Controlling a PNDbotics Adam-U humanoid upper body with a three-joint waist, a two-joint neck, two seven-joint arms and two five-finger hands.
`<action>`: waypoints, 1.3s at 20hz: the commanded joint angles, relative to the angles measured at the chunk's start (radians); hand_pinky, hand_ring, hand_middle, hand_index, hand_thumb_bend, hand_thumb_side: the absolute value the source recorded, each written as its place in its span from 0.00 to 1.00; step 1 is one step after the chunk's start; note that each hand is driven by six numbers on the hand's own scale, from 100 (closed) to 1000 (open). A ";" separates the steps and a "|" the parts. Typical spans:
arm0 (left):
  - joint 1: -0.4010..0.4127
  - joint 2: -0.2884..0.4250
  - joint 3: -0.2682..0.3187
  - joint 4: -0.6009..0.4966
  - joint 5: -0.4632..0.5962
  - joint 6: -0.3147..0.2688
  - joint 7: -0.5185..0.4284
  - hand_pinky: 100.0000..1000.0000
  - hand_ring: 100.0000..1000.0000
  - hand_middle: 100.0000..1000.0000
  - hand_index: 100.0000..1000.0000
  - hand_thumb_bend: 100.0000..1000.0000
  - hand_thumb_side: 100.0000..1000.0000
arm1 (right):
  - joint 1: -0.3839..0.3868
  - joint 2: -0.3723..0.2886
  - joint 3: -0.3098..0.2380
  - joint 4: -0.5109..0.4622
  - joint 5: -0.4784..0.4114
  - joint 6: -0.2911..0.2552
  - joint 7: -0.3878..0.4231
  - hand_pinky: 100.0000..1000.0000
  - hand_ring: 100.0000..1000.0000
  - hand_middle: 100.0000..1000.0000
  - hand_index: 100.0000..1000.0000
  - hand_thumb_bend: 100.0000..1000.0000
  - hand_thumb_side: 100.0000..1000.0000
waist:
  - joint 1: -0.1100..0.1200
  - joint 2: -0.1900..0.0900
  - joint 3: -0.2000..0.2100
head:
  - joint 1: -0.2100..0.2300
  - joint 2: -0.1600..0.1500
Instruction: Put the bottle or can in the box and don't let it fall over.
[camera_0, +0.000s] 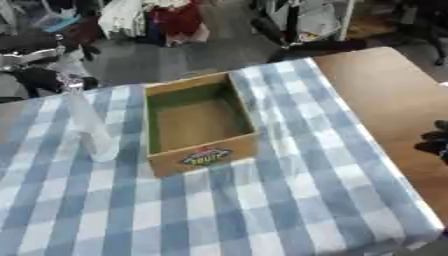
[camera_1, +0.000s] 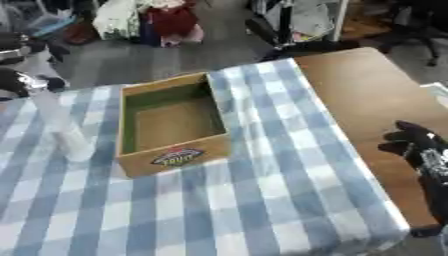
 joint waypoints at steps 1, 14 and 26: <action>-0.005 0.027 0.001 0.009 -0.018 -0.038 -0.062 0.72 0.68 0.67 0.90 0.25 0.77 | -0.010 -0.011 -0.003 -0.019 -0.011 -0.002 0.003 0.78 0.63 0.62 0.81 0.00 0.79 | -0.005 -0.009 0.002 | 0.000 -0.010; -0.007 0.032 0.002 0.010 -0.010 -0.060 -0.128 0.59 0.54 0.50 0.81 0.05 0.30 | -0.010 -0.012 -0.005 -0.019 -0.012 -0.001 0.003 0.78 0.63 0.62 0.81 0.00 0.79 | -0.007 -0.010 0.004 | -0.003 -0.006; -0.012 0.032 -0.001 0.005 -0.012 -0.069 -0.144 0.31 0.26 0.19 0.56 0.00 0.01 | -0.010 -0.011 -0.006 -0.020 -0.013 0.001 0.003 0.78 0.63 0.62 0.81 0.00 0.79 | -0.008 -0.013 0.005 | -0.008 -0.003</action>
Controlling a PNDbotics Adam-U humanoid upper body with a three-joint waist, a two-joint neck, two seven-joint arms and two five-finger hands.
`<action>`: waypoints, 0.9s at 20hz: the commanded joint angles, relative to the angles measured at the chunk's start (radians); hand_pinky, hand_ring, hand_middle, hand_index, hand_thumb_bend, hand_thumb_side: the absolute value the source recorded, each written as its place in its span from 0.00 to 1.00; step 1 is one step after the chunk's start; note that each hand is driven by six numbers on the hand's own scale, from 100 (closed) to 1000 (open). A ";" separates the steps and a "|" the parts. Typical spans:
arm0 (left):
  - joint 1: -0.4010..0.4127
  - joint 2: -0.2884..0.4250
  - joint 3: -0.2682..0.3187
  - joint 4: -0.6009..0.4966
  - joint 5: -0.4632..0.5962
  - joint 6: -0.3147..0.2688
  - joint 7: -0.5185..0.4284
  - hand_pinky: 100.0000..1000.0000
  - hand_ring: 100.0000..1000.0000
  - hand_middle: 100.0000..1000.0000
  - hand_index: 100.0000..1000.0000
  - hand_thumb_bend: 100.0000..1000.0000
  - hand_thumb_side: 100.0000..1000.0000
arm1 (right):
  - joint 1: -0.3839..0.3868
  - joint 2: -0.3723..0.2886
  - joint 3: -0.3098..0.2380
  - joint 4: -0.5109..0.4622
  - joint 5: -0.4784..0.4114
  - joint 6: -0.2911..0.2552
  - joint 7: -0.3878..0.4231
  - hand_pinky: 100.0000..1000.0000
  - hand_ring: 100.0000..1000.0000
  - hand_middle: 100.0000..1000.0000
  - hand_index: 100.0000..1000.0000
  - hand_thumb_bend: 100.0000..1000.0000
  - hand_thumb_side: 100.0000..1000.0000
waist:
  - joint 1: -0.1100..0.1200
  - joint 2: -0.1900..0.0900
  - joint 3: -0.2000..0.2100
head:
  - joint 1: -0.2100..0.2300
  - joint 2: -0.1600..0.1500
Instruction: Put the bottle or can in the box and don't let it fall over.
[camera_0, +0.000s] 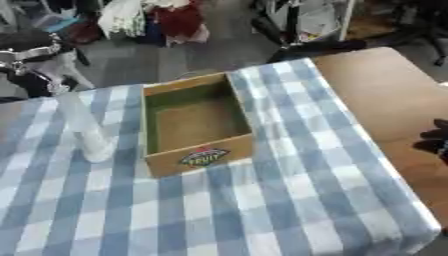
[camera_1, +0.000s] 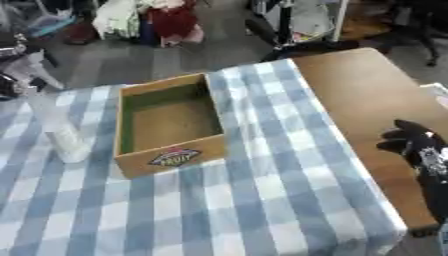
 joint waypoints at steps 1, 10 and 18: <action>-0.006 0.028 -0.005 0.005 -0.015 -0.106 -0.106 0.27 0.23 0.16 0.53 0.00 0.01 | -0.010 -0.011 -0.006 -0.020 -0.010 0.000 0.002 0.78 0.63 0.62 0.81 0.00 0.79 | -0.007 -0.011 0.001 | -0.003 -0.003; -0.014 0.032 -0.005 0.003 -0.016 -0.102 -0.103 0.14 0.09 0.00 0.29 0.00 0.03 | -0.009 -0.010 -0.007 -0.021 -0.011 0.002 0.002 0.78 0.63 0.62 0.82 0.00 0.79 | -0.007 -0.014 0.002 | -0.010 0.000; -0.028 0.042 -0.004 -0.016 -0.003 -0.100 -0.103 0.12 0.06 0.00 0.22 0.00 0.02 | -0.007 -0.011 -0.009 -0.021 -0.010 0.003 0.001 0.78 0.63 0.62 0.82 0.00 0.79 | -0.006 -0.018 0.005 | -0.017 0.000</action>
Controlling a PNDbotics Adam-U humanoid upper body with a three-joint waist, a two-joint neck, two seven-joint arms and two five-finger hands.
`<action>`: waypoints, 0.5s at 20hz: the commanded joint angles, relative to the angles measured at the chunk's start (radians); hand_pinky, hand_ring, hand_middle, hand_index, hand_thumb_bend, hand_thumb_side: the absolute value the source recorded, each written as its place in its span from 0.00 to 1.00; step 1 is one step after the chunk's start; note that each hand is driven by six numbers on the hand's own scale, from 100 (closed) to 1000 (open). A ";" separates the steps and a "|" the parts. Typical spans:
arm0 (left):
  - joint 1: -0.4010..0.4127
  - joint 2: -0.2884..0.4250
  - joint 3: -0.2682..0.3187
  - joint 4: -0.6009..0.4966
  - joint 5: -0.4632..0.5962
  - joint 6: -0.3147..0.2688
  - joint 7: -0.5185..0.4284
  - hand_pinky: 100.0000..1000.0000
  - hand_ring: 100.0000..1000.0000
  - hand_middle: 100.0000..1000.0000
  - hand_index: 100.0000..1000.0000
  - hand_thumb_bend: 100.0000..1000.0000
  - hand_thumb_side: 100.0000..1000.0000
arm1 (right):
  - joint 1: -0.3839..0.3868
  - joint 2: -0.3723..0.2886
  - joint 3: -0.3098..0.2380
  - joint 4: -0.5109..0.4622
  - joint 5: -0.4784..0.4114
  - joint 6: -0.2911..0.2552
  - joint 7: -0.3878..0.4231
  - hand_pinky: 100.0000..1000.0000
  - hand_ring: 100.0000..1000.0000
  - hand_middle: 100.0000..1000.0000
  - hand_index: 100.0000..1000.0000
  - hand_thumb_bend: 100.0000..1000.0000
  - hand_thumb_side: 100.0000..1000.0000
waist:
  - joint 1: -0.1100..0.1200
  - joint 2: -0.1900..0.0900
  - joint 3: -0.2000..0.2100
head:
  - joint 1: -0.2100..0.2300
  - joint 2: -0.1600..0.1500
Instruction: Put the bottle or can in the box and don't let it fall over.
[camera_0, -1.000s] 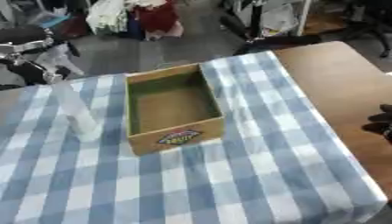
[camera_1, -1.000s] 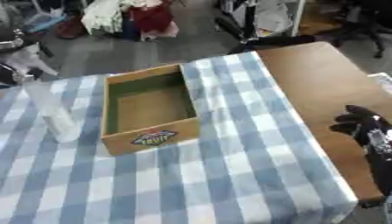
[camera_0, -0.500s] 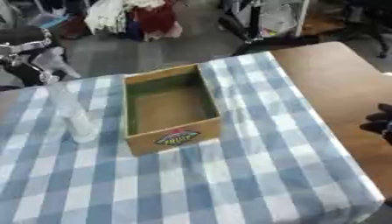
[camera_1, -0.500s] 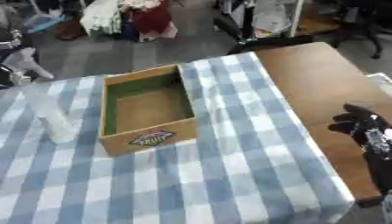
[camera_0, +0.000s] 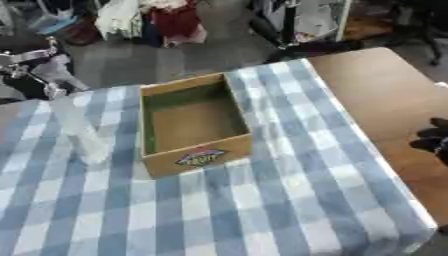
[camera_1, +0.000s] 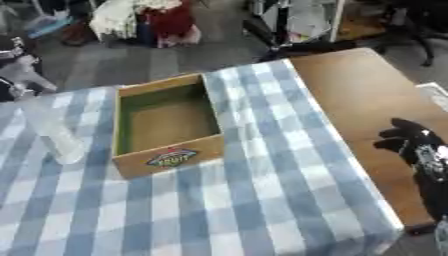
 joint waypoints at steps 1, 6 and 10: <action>-0.030 0.044 0.004 -0.019 0.009 -0.098 -0.102 0.12 0.06 0.00 0.23 0.00 0.02 | -0.007 -0.011 -0.006 -0.021 -0.010 0.001 0.000 0.78 0.63 0.62 0.82 0.00 0.79 | -0.005 -0.017 0.003 | -0.004 -0.001; -0.055 0.056 0.009 -0.046 0.037 -0.089 -0.102 0.12 0.05 0.00 0.23 0.00 0.02 | -0.005 -0.011 -0.008 -0.021 -0.008 0.002 -0.002 0.78 0.63 0.62 0.82 0.00 0.79 | -0.004 -0.021 0.005 | -0.009 -0.004; -0.065 0.063 0.012 -0.066 0.065 -0.078 -0.116 0.12 0.05 0.00 0.23 0.00 0.03 | -0.004 -0.011 -0.009 -0.021 -0.008 0.003 -0.002 0.78 0.63 0.62 0.82 0.00 0.79 | -0.004 -0.022 0.005 | -0.011 -0.005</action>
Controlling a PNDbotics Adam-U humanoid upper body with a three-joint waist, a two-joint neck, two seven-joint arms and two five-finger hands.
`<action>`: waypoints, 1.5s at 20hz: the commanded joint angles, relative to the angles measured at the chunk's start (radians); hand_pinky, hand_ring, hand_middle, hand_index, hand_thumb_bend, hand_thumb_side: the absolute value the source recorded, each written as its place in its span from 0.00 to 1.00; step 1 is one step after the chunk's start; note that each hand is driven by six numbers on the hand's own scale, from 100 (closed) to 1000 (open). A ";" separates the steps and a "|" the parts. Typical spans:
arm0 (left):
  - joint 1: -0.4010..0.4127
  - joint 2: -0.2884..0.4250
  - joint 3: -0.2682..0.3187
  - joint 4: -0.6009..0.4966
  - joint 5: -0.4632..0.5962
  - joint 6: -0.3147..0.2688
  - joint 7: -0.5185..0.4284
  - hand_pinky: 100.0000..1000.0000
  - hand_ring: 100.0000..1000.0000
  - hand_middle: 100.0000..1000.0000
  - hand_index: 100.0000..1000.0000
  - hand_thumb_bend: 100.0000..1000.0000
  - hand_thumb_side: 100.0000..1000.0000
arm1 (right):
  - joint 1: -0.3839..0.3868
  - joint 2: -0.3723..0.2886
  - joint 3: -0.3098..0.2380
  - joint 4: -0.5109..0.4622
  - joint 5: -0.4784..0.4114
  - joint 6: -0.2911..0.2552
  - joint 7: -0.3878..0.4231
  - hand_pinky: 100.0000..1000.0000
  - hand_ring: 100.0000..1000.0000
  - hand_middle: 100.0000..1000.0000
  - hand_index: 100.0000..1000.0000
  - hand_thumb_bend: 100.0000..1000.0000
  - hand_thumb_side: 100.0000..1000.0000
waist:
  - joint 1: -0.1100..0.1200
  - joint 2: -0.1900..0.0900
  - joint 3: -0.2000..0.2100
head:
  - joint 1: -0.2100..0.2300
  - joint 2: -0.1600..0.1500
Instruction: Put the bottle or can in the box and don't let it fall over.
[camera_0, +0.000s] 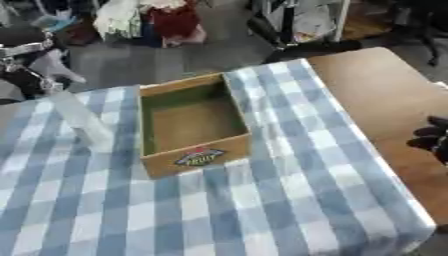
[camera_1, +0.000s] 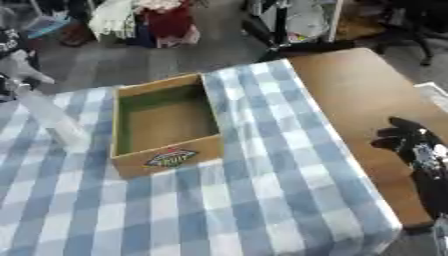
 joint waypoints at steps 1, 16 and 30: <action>-0.028 0.045 0.011 -0.029 0.022 -0.088 -0.107 0.12 0.05 0.00 0.23 0.00 0.03 | -0.005 -0.011 -0.006 -0.021 -0.008 0.001 -0.001 0.78 0.63 0.62 0.82 0.00 0.79 | -0.004 -0.015 0.001 | -0.002 -0.005; -0.146 -0.088 -0.062 -0.163 0.203 -0.128 -0.075 0.11 0.05 0.00 0.24 0.00 0.08 | -0.010 -0.002 0.007 -0.020 -0.013 0.009 0.015 0.78 0.63 0.62 0.82 0.00 0.79 | -0.002 -0.027 -0.029 | 0.023 -0.005; -0.094 -0.117 -0.114 -0.191 0.078 -0.164 -0.024 0.92 0.93 0.92 1.00 0.63 1.00 | -0.020 0.006 0.014 -0.026 -0.019 0.017 0.025 0.78 0.63 0.62 0.82 0.00 0.80 | 0.002 -0.024 -0.047 | 0.017 -0.011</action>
